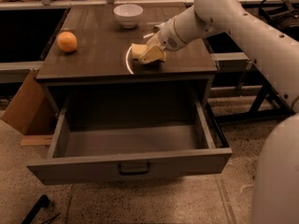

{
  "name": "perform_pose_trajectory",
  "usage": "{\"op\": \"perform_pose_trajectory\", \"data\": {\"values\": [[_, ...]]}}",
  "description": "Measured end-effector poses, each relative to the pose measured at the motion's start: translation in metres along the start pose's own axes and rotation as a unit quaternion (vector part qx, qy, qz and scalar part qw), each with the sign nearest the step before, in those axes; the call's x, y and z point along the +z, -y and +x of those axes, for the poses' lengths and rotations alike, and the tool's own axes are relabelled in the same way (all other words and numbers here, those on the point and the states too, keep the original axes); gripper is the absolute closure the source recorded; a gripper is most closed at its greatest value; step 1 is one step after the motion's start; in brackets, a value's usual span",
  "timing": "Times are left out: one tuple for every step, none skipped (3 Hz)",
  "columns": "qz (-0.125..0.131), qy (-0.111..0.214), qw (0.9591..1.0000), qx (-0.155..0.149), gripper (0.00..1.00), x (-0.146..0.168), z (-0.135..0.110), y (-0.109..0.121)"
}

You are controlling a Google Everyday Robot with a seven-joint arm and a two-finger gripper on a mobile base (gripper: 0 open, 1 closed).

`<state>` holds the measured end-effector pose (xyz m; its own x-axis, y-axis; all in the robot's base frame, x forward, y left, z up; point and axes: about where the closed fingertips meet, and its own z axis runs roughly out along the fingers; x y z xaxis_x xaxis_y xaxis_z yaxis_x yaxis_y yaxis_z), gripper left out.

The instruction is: Place sponge into top drawer

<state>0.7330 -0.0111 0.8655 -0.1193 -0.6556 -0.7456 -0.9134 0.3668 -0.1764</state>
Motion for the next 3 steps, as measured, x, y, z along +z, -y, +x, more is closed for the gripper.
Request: {"op": "perform_pose_trajectory", "data": {"values": [[0.008, 0.034, 0.9994, 0.000, 1.00, -0.047, -0.016, -0.036], [-0.018, 0.045, 0.9986, 0.021, 1.00, -0.056, -0.011, -0.073], [-0.018, 0.045, 0.9986, 0.021, 1.00, -0.056, -0.011, -0.073]]}}
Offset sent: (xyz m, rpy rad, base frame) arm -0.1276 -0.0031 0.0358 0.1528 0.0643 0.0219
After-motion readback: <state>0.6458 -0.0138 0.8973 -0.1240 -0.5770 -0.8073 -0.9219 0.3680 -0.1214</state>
